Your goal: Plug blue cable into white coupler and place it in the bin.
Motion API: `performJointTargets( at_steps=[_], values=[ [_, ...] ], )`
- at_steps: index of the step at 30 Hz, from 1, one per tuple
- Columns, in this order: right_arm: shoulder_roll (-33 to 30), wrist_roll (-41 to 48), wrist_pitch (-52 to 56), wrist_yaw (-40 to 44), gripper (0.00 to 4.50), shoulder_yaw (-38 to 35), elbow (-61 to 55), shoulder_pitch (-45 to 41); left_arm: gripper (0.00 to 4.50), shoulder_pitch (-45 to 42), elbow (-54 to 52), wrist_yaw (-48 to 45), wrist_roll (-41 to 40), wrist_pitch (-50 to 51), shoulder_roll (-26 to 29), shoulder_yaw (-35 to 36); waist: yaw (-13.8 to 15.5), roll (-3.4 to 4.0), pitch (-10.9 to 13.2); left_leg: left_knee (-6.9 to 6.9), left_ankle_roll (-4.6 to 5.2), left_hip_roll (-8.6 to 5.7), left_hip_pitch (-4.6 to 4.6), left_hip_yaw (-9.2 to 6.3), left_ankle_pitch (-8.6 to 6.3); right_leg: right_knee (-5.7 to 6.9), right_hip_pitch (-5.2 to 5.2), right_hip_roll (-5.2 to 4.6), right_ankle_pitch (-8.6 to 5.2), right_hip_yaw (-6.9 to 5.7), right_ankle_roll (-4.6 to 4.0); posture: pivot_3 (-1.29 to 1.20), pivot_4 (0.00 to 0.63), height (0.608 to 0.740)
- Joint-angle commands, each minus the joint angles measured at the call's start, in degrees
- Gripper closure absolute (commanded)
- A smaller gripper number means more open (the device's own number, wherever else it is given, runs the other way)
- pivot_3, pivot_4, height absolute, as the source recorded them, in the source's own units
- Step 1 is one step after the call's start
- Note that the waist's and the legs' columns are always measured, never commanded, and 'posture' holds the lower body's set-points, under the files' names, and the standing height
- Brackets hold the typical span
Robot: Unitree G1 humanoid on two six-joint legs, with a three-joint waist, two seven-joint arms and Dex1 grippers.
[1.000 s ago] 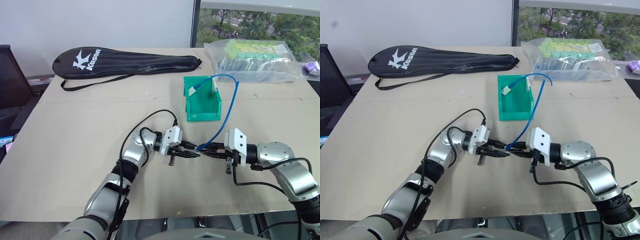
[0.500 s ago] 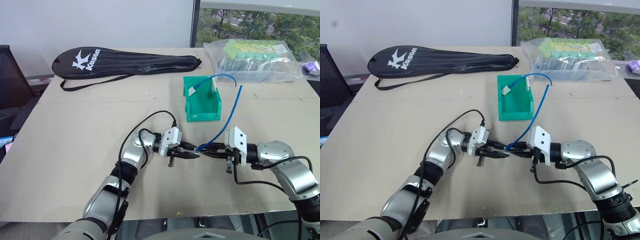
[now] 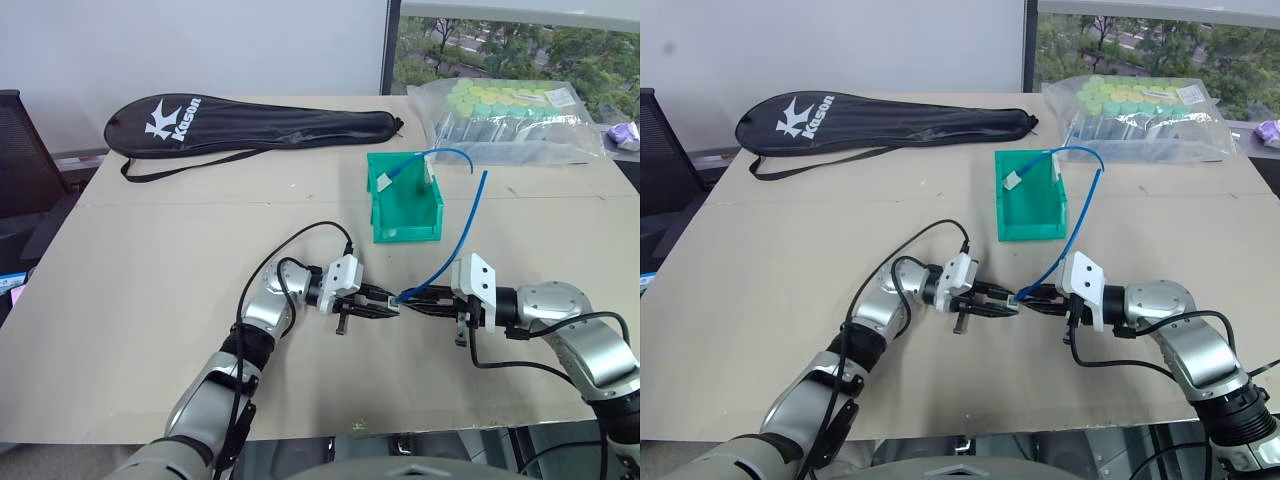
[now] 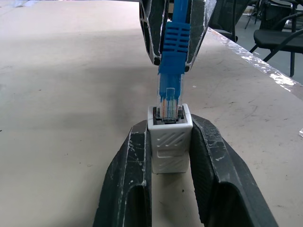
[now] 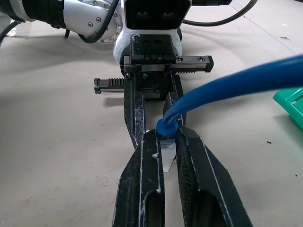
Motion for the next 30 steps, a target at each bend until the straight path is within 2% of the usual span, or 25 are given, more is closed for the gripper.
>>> performJointTargets(
  at_steps=[1, 6, 18, 20, 25, 30],
  values=[
    [-1.1, -3.0, 0.8, 0.0, 4.5, 1.7, -0.8, -1.4, 3.99, 1.2, -0.4, -1.7, 1.3, 0.3, 0.6, -1.4, -0.1, 0.0, 0.0, 0.0, 0.0, 0.0, 0.0, 0.0, 0.0, 0.0, 0.0, 0.0, 0.0, 0.0, 0.0, 0.0, 0.15, 0.74],
    [1.0, -3.7, 2.1, -0.9, 4.5, 3.6, -0.1, -3.3, 3.99, 1.5, -0.8, -1.4, 1.5, 0.5, 0.5, -1.7, -0.1, -0.03, 0.0, 0.0, 0.0, 0.02, 0.03, -0.01, 0.0, 0.06, 0.0, 0.02, 0.0, -0.01, 0.0, 0.0, 0.15, 0.74],
    [-1.9, -12.7, 2.2, 0.4, 4.5, 11.5, 7.7, -0.8, 3.99, 2.2, -1.8, -0.8, 1.5, 0.7, 0.5, -1.6, -0.2, -0.4, -1.0, 0.0, 0.0, 0.06, 0.19, 0.01, 0.0, 0.2, 0.04, 0.05, -0.02, 0.02, -0.02, 0.0, 0.15, 0.74],
    [-1.5, -12.7, 0.8, -0.1, 4.5, 11.0, 8.4, -0.7, 3.99, 2.3, -1.9, -0.8, 1.6, 0.8, 0.5, -1.5, -0.2, -0.51, -1.1, -0.01, 0.0, 0.12, 0.33, 0.02, 0.0, 0.2, 0.16, 0.08, -0.04, 0.02, -0.05, 0.0, 0.15, 0.74],
    [7.2, 0.9, 3.4, -2.8, 4.5, 1.7, 3.1, -2.4, 3.99, 2.5, -2.1, -0.8, 1.7, 1.0, 0.5, -1.4, -0.5, -0.52, -1.1, -0.13, -0.01, 0.28, 0.81, 0.13, -0.02, 0.17, 0.53, 0.11, -0.16, 0.09, -0.27, 0.0, 0.15, 0.74],
    [6.9, 2.2, 4.7, -1.7, 4.5, -0.5, 1.0, -3.8, 3.99, 2.5, -1.9, -0.8, 1.9, 0.8, 0.5, -1.3, -0.8, -0.42, -1.0, -0.14, -0.01, 0.38, 0.8, 0.21, -0.02, 0.28, 0.47, 0.08, -0.16, 0.16, -0.28, 0.0, 0.15, 0.74]
  ],
)
